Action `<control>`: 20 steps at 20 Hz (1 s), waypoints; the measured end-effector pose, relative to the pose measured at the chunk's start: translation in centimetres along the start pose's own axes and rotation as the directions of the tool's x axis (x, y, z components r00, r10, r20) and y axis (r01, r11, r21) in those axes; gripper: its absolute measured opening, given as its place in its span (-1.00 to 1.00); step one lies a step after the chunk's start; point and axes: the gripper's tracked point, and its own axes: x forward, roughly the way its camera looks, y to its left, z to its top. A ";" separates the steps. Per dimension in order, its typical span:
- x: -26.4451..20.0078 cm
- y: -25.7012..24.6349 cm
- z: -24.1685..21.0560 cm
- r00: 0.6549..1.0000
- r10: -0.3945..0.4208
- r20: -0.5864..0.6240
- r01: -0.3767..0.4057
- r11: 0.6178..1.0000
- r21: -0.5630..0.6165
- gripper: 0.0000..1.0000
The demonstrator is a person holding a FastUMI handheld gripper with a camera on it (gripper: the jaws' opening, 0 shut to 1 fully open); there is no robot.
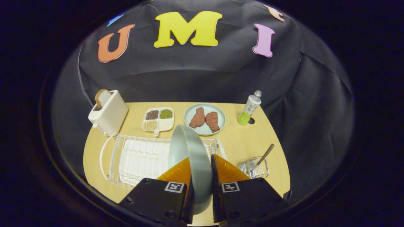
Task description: Take the plate from the dish rack, then take the spoon from the basket and place it into the plate.
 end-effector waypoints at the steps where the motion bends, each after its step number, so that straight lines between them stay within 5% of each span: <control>1: -0.9 0.0 -0.6 0.999 0.031 0.008 -0.032 0.999 0.005 -0.42; 5: -4.5 0.6 -5.4 0.979 0.203 -0.004 -0.203 0.978 0.058 -0.42; 9: -5.2 -0.6 -12.2 0.967 0.254 -0.016 -0.253 0.966 0.045 -0.42; 16: -0.3 -0.4 -24.8 0.896 0.416 -0.151 -0.386 0.902 0.195 -0.42; 20: 3.2 -0.5 -27.4 0.852 0.487 -0.191 -0.423 0.856 0.298 -0.42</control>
